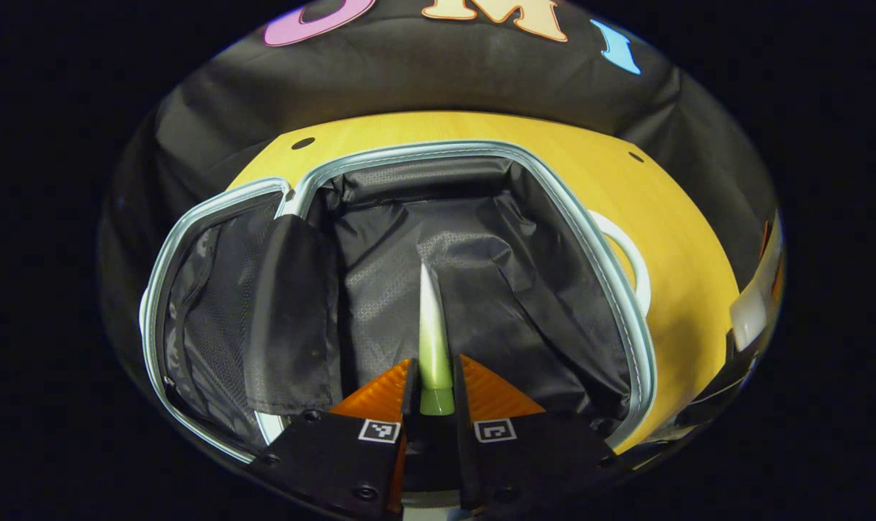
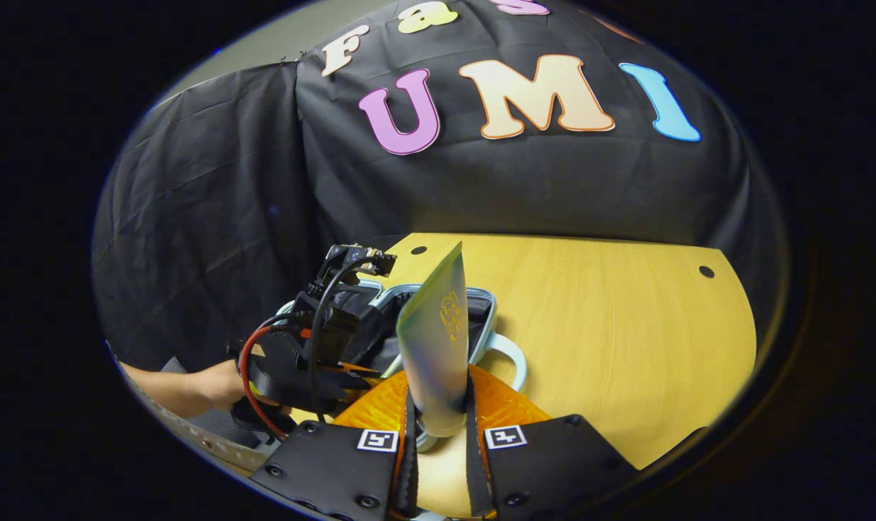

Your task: First open the suitcase, pack the skin care products into it, and then close the suitcase.

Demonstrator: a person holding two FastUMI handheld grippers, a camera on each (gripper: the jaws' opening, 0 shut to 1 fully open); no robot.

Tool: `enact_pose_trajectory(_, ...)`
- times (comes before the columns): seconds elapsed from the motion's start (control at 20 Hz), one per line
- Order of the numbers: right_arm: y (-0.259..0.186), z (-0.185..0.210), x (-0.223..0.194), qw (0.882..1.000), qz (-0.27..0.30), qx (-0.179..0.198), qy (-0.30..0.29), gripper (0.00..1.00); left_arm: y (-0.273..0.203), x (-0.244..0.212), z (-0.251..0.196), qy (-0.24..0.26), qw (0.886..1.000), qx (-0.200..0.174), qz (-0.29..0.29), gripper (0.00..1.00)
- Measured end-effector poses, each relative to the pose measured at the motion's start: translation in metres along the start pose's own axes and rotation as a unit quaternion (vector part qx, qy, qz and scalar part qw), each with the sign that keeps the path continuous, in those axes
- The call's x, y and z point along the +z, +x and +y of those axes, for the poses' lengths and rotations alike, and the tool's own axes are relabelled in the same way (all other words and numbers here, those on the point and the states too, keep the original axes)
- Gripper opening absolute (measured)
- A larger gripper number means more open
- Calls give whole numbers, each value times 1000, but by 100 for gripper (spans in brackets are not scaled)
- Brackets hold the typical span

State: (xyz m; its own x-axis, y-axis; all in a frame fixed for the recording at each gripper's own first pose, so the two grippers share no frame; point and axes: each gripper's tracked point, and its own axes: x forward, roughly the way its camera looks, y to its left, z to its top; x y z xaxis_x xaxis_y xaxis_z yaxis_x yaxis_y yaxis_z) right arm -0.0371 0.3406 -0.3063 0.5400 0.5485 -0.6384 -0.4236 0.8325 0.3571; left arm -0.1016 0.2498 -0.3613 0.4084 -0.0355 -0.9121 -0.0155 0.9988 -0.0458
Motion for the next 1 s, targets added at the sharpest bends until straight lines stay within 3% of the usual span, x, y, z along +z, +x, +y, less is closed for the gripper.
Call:
enact_pose_trajectory(0.05,5,3,-5,1000,5,-2,4,29,-3,8,-2,-8,1000,-11,-17,25)
enact_pose_trajectory(0.15,16,12,-13,1000,15,-4,12,25,-16,23,-1,-10,998,-27,-53,63)
enact_pose_trajectory(0.2,22,17,-16,1000,21,-2,17,29,-25,33,2,-5,997,-27,-72,82)
enact_pose_trajectory(0.5,66,35,-62,995,85,-14,41,29,-71,63,35,10,988,-16,-153,84)
enact_pose_trajectory(0.65,83,43,-85,991,121,-20,53,25,-84,58,62,-6,987,1,-158,84)
enact_pose_trajectory(0.7,89,44,-93,989,134,-24,52,29,-88,56,73,-12,987,9,-159,84)
enact_pose_trajectory(0.9,101,41,-119,981,182,-53,50,29,-98,44,123,-51,984,44,-164,84)
enact_pose_trajectory(1.0,103,44,-116,982,173,-49,55,29,-105,41,149,-78,981,62,-166,85)
